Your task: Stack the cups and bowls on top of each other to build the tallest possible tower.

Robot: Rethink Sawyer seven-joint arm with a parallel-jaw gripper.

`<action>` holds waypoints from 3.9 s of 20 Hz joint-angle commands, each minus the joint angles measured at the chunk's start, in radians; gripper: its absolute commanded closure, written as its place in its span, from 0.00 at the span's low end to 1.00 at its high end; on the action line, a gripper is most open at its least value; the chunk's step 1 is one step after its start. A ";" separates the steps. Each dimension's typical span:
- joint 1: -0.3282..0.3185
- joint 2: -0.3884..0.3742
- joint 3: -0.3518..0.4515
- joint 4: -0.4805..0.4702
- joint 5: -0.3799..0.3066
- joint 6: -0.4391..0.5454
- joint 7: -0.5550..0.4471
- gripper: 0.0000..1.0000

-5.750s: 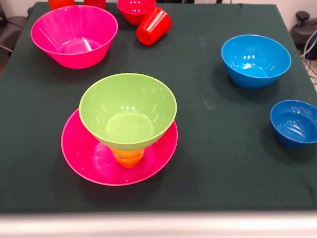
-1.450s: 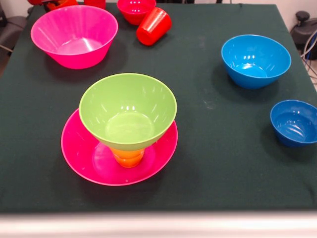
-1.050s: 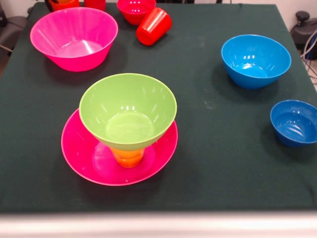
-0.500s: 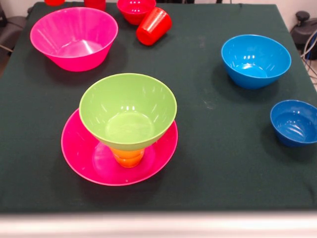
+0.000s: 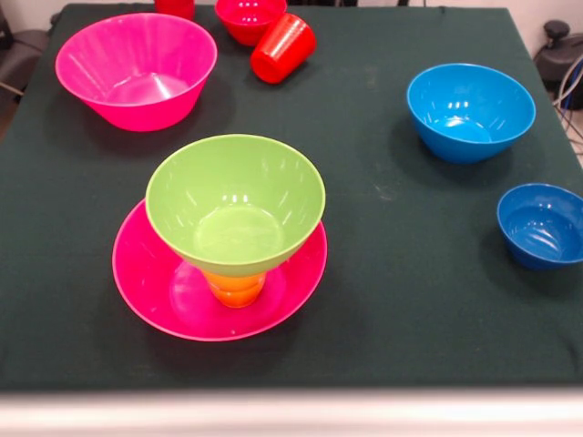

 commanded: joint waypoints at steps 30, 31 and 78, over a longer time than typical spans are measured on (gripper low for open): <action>0.332 -0.055 0.087 -0.145 0.223 0.017 -0.009 1.00; 0.343 -0.053 0.081 -0.153 0.225 0.022 -0.002 1.00; 0.614 0.198 -0.022 -0.665 0.210 0.203 -0.052 1.00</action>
